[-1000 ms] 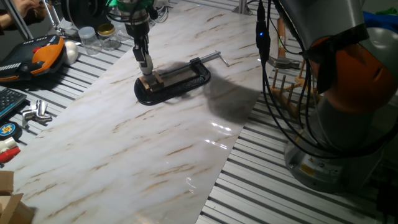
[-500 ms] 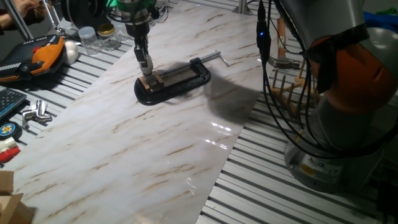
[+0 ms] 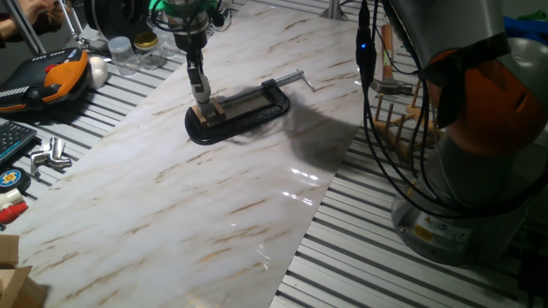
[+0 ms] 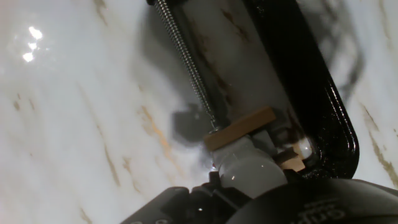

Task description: Take out the light bulb by rotating it

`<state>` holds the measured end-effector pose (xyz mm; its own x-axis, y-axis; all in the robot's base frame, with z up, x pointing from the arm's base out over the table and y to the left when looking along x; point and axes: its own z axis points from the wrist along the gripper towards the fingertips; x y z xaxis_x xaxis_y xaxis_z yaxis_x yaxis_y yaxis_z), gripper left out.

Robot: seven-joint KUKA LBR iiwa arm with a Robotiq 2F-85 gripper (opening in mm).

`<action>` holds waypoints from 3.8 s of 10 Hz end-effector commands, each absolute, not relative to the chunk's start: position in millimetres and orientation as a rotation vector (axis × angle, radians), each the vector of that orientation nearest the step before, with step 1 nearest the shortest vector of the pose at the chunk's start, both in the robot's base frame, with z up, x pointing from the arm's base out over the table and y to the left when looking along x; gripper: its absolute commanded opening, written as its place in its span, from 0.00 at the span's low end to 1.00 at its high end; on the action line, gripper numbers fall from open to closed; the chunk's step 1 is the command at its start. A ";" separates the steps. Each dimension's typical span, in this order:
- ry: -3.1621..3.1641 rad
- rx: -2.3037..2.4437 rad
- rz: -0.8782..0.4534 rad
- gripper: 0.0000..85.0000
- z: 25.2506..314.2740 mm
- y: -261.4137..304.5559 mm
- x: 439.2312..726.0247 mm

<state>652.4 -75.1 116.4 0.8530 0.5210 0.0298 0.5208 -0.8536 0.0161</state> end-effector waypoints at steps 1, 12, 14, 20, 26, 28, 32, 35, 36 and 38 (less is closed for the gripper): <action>0.861 3.016 0.036 0.40 116.7 -75.0 652.5; 1.224 2.891 0.049 0.00 118.3 -73.4 652.9; 1.254 2.876 0.050 0.00 120.5 -72.5 652.9; 1.519 2.714 0.112 0.00 120.9 -72.5 652.1; 1.750 2.570 0.158 0.00 120.0 -71.4 651.6; 1.792 2.553 0.159 0.00 119.8 -71.0 651.6; 1.846 2.534 0.161 0.00 121.0 -69.7 652.0; 1.913 2.494 0.153 0.00 121.5 -68.9 652.3; 1.927 2.485 0.152 0.00 121.4 -68.7 652.2; 1.945 2.469 0.151 0.00 121.4 -68.7 652.3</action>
